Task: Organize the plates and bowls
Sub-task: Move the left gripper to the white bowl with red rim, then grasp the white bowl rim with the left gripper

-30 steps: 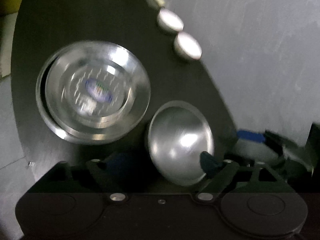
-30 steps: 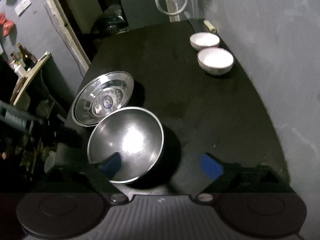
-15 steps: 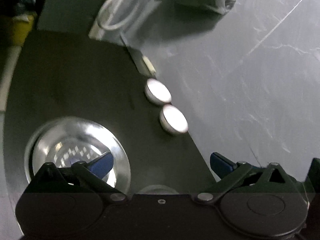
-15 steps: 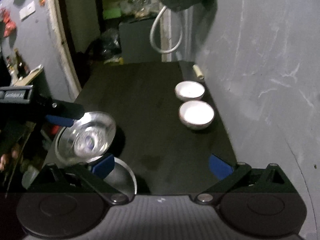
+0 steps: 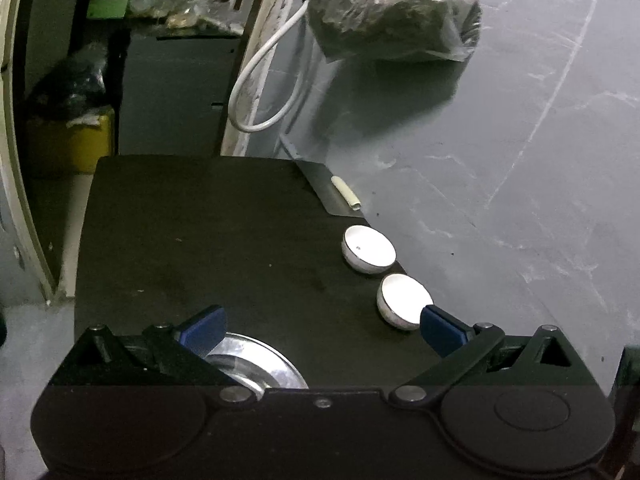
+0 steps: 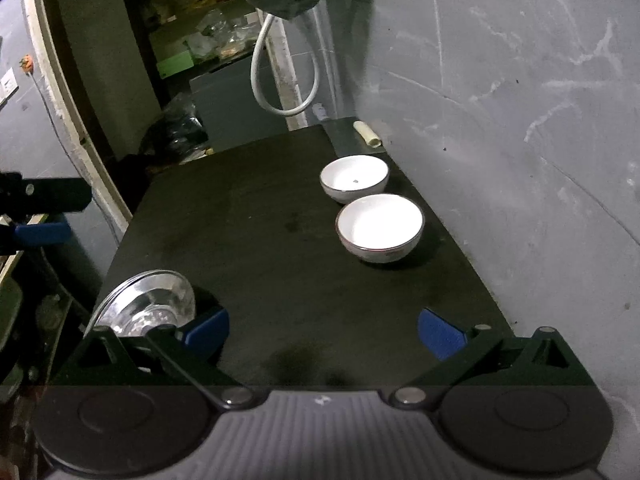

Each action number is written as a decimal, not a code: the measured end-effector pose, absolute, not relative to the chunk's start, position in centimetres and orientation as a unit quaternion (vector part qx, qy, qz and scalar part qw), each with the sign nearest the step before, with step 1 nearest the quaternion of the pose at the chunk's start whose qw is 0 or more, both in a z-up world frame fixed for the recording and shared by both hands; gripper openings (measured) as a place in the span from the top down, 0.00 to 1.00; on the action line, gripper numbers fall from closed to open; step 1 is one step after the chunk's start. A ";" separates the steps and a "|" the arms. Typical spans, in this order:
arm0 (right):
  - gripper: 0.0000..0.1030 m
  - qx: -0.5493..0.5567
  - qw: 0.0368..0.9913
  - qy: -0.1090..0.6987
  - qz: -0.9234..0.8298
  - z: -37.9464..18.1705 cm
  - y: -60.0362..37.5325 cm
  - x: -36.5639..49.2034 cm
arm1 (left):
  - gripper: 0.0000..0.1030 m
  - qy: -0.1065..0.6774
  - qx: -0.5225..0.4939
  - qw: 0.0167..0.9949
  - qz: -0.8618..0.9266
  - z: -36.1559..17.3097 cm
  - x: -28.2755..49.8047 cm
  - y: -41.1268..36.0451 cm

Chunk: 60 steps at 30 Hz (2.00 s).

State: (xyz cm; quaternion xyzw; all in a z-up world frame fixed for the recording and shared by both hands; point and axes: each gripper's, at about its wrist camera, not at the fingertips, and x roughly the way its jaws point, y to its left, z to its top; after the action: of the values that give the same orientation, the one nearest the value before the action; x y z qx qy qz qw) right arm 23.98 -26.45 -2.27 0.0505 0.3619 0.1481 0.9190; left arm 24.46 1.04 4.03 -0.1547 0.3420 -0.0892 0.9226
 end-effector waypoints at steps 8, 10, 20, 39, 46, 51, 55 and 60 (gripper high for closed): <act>0.00 0.060 0.927 0.347 0.127 -2.5 -27.4 24.9 | 0.01 0.354 -0.133 0.919 -0.108 1.8 28.2 -0.8; 0.00 0.066 0.929 0.343 0.119 -2.7 -27.6 25.5 | 0.01 0.363 -0.130 0.915 -0.117 1.2 29.5 -1.5; 0.00 0.130 0.925 0.347 0.089 -4.5 -29.2 29.7 | 0.01 0.357 -0.103 0.911 -0.178 -0.6 36.5 -6.7; 0.04 0.162 0.916 0.362 0.058 -6.8 -30.0 33.2 | 0.01 0.451 -0.073 0.873 -0.169 -4.9 42.3 -9.7; 0.16 0.176 0.912 0.368 0.048 -7.6 -30.1 34.7 | 0.04 0.482 -0.079 0.859 -0.156 -6.2 43.3 -10.0; 0.26 0.176 0.911 0.371 0.044 -8.0 -29.9 35.6 | 0.10 0.484 -0.079 0.856 -0.163 -6.5 43.5 -10.4; 0.33 0.171 0.911 0.373 0.044 -8.1 -29.8 36.1 | 0.18 0.485 -0.084 0.855 -0.166 -6.6 43.6 -10.5; 0.47 0.171 0.909 0.378 0.047 -8.3 -29.7 36.5 | 0.33 0.488 -0.097 0.849 -0.177 -6.7 43.5 -10.6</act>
State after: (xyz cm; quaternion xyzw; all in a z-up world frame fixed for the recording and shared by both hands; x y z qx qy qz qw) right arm 36.49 -29.69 -8.32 0.1709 0.3784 0.0467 0.9085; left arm 43.50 -10.56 -6.74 -0.0973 0.4877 -0.1768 0.8494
